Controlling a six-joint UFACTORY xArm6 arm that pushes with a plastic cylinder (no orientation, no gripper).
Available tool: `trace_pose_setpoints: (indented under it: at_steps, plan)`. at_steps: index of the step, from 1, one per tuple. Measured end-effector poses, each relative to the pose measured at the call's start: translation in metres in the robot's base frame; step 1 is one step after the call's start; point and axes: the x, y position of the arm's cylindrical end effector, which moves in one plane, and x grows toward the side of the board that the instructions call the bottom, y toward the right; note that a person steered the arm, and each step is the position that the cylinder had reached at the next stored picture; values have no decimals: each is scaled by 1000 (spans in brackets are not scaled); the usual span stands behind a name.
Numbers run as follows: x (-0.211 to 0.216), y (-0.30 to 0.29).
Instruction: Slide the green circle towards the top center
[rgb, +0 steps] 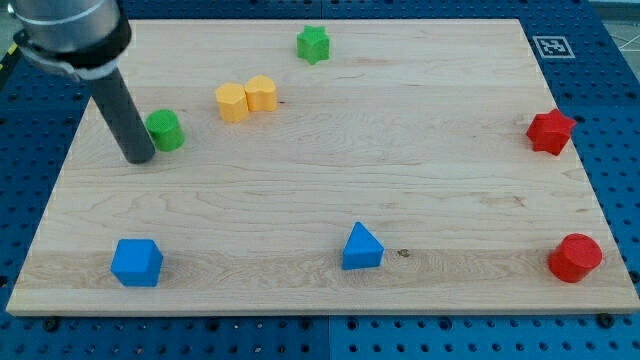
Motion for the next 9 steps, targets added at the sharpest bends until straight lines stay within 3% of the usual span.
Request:
trace_pose_setpoints:
  at_steps: [1,2,4,6,9]
  plan:
    - [16,24]
    - [1,43]
    - [-70,1]
    - [-55,-23]
    - [-157,-37]
